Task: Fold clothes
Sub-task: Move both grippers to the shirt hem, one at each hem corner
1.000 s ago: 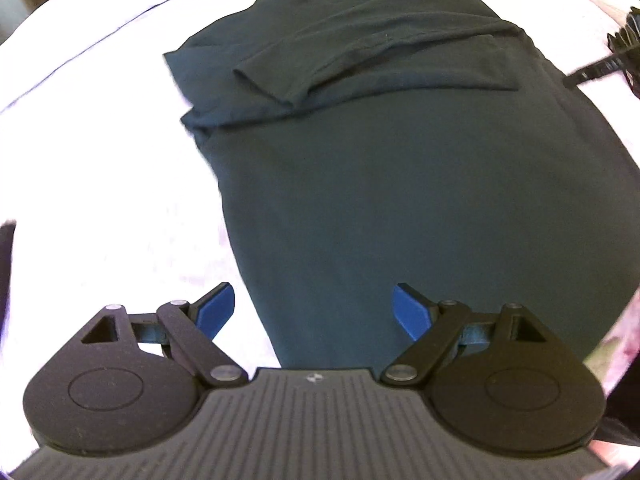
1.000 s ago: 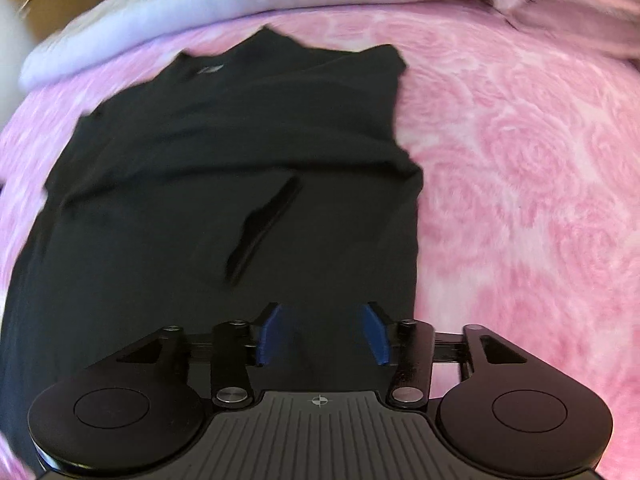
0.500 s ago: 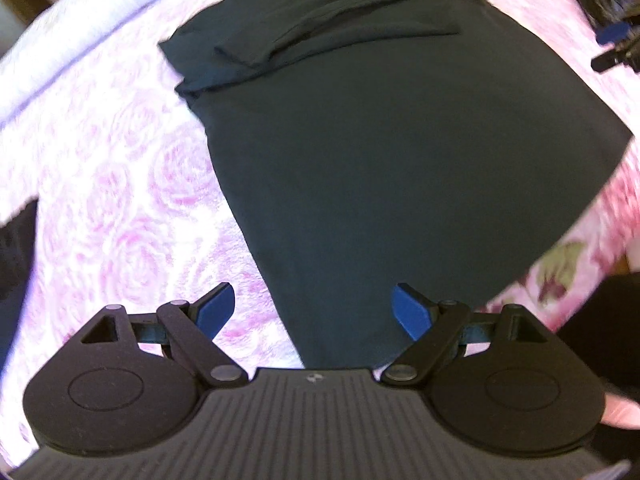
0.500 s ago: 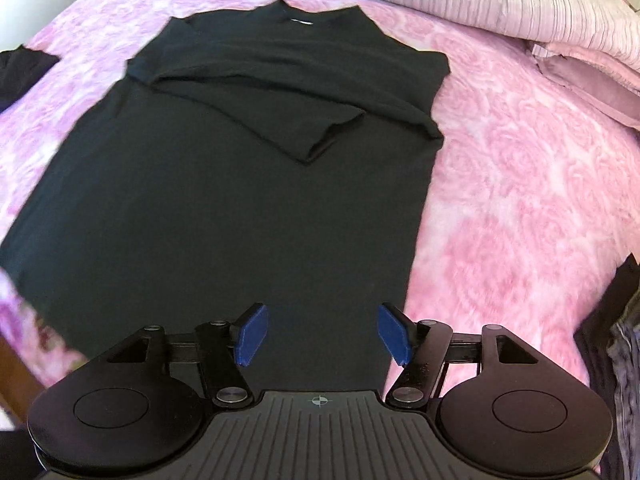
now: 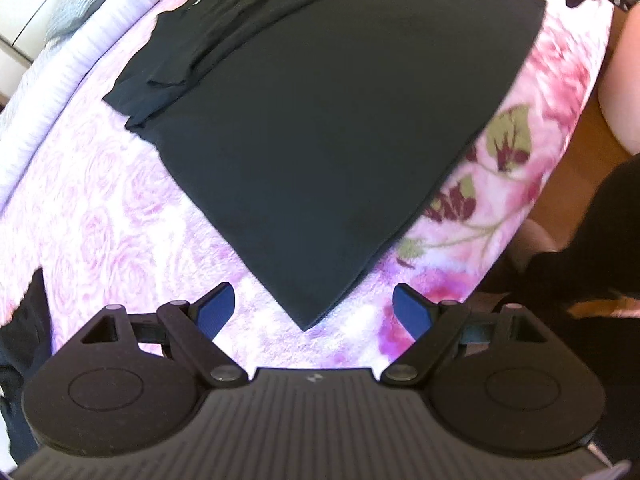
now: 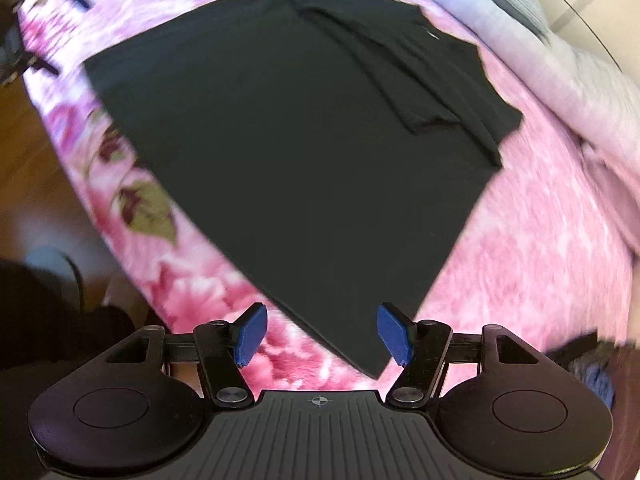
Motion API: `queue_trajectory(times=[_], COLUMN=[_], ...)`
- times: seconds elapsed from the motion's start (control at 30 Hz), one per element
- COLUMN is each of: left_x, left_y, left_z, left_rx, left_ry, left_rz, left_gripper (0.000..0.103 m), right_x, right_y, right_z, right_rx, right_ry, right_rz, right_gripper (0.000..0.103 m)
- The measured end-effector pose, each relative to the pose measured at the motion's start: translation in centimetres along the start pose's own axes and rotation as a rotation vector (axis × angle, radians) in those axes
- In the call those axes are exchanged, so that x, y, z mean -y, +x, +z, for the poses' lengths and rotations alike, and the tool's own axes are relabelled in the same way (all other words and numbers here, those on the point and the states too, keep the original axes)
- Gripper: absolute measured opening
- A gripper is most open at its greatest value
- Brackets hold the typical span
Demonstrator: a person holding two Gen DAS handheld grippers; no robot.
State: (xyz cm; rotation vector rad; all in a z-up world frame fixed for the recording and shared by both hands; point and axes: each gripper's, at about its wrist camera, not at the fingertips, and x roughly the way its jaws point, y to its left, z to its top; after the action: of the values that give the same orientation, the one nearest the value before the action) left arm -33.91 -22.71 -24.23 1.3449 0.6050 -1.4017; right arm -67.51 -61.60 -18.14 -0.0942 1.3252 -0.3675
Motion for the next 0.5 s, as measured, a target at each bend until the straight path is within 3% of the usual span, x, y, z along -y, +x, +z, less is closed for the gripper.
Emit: queue_trajectory(times=[0.37, 0.5], left_x=[2.5, 3.7], left_y=[2.2, 3.3], left_z=[0.6, 0.8], left_rx=[-0.022, -0.011], left_ry=[0.008, 0.053], left_rz=[0.000, 0.015], left_gripper=[0.082, 0.076], right_x=[-1.5, -2.3], right_y=[2.6, 4.3], right_z=[-0.6, -1.6], right_rx=[0.017, 0.016], right_ry=[-0.090, -0.130], right_rz=[0.061, 0.051], right_gripper=[0.065, 0.065])
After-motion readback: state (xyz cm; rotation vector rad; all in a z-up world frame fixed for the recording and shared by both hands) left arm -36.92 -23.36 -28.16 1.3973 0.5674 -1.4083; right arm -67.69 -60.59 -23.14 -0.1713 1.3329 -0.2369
